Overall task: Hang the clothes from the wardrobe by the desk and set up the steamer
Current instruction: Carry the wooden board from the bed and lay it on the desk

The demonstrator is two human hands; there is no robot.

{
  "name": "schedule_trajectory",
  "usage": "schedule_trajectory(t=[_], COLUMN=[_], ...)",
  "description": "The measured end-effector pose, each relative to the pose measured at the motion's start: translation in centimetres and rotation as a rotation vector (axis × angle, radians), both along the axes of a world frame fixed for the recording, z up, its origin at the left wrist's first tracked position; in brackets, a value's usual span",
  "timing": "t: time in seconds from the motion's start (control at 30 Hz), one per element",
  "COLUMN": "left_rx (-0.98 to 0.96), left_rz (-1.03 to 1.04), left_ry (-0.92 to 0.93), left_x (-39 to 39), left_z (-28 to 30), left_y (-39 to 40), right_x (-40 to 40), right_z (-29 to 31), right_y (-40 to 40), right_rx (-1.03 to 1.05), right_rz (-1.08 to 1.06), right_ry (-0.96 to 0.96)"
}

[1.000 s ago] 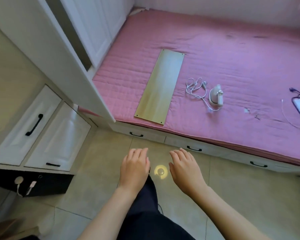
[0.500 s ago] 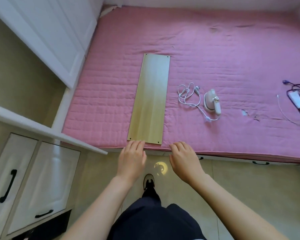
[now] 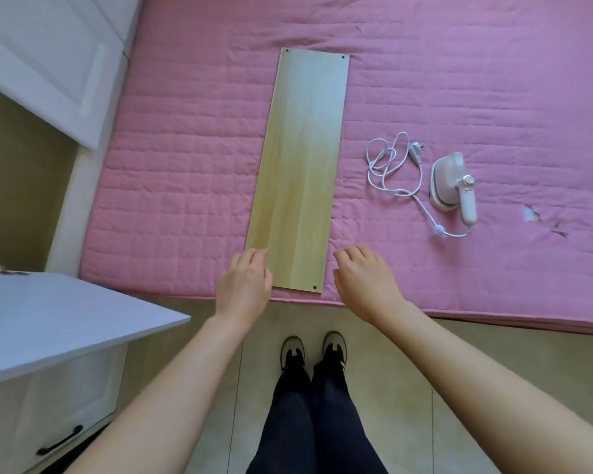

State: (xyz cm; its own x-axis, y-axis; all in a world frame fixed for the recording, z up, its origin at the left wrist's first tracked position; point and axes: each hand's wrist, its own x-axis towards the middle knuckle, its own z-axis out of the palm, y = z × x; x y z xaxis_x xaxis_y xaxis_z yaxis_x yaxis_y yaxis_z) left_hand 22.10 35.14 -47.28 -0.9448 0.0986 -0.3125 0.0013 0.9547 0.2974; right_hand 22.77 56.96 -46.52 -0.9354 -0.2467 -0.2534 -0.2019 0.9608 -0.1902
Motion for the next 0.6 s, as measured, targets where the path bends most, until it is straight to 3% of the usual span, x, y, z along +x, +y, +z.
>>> schedule_trajectory(t=[0.3,0.47,0.6], left_rx=[0.058,0.105,0.091], left_rz=[0.233,0.401,0.463], left_ry=[-0.119,-0.185,-0.236], left_x=[-6.9,-9.5,-10.6], left_z=[-11.3,-17.9,-21.7], left_y=[-0.4,-1.2,-1.7], right_x=[-6.9,-10.3,-12.5], right_z=[-10.9,-17.6,-21.4], right_y=[0.4,-0.3,-0.7], right_rx=[0.036,-0.173,-0.286], right_rz=[-0.023,-0.301,-0.468], right_ry=[-0.207,-0.456,-0.49])
